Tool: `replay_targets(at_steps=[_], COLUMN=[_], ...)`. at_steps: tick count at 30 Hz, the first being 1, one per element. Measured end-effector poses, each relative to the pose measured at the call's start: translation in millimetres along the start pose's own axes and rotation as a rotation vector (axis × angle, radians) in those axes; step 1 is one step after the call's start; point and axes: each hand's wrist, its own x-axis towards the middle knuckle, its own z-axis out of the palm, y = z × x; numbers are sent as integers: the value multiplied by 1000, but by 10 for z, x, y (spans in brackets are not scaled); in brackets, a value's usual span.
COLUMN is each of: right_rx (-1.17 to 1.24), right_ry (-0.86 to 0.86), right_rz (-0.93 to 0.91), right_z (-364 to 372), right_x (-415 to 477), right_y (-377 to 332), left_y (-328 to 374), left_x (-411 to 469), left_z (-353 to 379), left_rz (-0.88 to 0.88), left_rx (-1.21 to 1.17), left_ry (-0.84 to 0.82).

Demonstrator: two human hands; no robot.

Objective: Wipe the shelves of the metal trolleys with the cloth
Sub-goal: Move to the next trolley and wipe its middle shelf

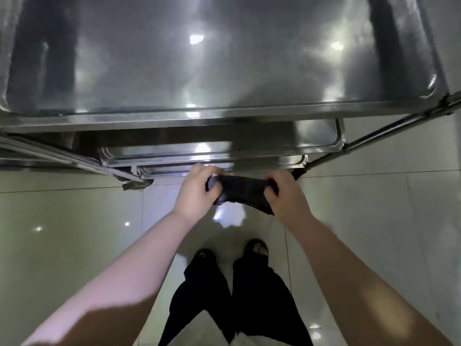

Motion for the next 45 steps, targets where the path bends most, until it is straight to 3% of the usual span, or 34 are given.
replay_targets(at_steps=[6,8,10,12,15,20,27,30,36,40,42,45], right_rx=[-103,-157,-380,-570,-611,-657,-598,-585,-632,-647,-736,-705], right_ry=[97,167,219,158,27,89,170,257,155,85,52,123], right_rz=[41,60,107,71,-26,-28,396,478,1,-149,-153,9], right_z=[132,143,329,710,1314,1266,75,186,1345,1222,1071,625], right_x=[1650,2223,2579,2687,2678,2787,2806,2931,3220,3121,3046,2993], right_y=[509,611,733,833,952,1187,2337,2211,883,1012,1272,1772], left_y=[-383,-554,-780,-1030,-1337,-1486,-1439,-1439,-1440,-1423,-1423,-1407], left_x=[1371,1869,2237,2454,2679,2856,2893,2938,2975,2989,2991,2991], left_z=[593,706,804,917,1118,1292,1349,1400,1362,1347,1352,1364], left_rz=[-23,-4,48,44,97,73,81,100,96,99,105,96], left_rx=[-35,55,251,433,578,663,708,729,762,734,721,713], left_ry=[22,53,84,128,147,107,108,137,123,117,135,116])
